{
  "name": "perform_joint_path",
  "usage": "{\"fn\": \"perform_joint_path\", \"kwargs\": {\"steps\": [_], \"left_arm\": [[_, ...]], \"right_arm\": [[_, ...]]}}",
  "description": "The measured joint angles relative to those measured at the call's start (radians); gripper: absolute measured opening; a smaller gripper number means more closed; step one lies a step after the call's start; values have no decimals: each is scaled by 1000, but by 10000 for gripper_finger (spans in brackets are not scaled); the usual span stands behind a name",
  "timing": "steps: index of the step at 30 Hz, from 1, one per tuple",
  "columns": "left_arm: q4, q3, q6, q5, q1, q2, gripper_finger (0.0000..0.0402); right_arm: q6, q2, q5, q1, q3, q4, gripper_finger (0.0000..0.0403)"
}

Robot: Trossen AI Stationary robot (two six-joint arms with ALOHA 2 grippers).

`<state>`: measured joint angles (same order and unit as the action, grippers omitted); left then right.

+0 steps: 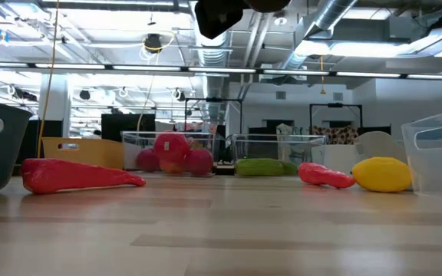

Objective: Sort produce into baskets
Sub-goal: Put the purple plum into the bottom white transparent bin

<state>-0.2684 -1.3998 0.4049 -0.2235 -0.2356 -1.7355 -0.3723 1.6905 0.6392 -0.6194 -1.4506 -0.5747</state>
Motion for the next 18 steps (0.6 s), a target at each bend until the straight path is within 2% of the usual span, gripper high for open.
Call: {"fn": "perform_joint_path", "kwargs": {"steps": [7, 14, 18], "left_arm": [[11, 0, 0, -7, 0, 0, 277], [17, 0, -1, -7, 0, 0, 277], [16, 0, -1, 4, -1, 0, 277]], "right_arm": [[-5, 0, -97, 27, 0, 0, 329], [-3, -1, -104, 33, 0, -1, 292], [-4, -1, -113, 33, 0, -2, 285]]}}
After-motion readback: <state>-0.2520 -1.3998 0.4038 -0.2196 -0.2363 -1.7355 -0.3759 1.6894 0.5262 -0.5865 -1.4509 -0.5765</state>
